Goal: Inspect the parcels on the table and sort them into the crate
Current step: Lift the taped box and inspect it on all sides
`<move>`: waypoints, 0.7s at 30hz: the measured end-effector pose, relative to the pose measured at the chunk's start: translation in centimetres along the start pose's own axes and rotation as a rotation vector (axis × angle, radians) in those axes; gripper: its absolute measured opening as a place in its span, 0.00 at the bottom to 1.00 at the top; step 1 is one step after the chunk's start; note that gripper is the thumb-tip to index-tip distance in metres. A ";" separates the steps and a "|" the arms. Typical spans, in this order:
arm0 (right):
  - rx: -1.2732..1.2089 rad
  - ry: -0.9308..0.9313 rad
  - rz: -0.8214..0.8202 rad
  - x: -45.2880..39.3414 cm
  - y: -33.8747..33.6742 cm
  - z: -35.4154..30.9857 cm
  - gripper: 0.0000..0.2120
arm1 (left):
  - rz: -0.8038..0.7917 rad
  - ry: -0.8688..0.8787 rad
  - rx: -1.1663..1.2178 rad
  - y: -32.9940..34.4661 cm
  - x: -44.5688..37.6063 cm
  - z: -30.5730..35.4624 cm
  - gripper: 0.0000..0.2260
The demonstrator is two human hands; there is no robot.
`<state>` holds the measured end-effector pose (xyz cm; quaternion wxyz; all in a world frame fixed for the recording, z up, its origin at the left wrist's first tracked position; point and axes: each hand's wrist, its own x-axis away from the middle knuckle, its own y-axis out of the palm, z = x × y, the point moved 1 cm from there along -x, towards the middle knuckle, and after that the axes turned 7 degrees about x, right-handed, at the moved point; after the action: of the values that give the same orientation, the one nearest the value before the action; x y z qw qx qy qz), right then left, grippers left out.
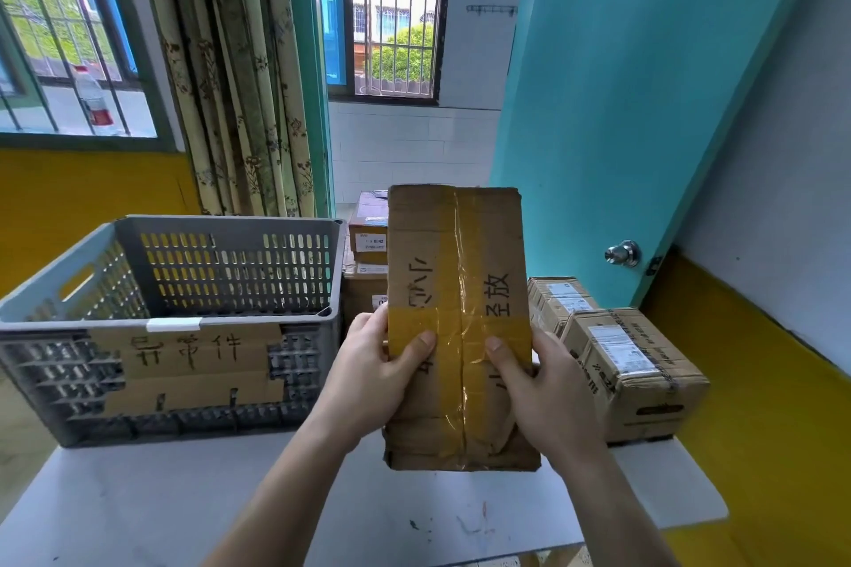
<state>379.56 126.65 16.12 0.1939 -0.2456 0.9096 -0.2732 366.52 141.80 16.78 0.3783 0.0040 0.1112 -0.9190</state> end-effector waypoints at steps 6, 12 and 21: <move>-0.030 0.114 -0.062 -0.8 -0.9 -1.3 0.19 | -0.009 -0.078 0.075 0.3 0.0 0.2 0.19; 0.000 0.074 -0.008 -0.1 -0.2 -1.0 0.21 | 0.055 -0.057 0.037 0.7 0.5 0.5 0.16; -0.023 0.064 -0.090 -0.8 -0.6 -2.1 0.16 | 0.081 -0.138 -0.013 0.7 0.1 2.1 0.25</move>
<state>379.33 127.48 18.32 0.1493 -0.2798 0.9065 -0.2789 367.14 140.78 18.67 0.4217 -0.0571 0.0905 -0.9004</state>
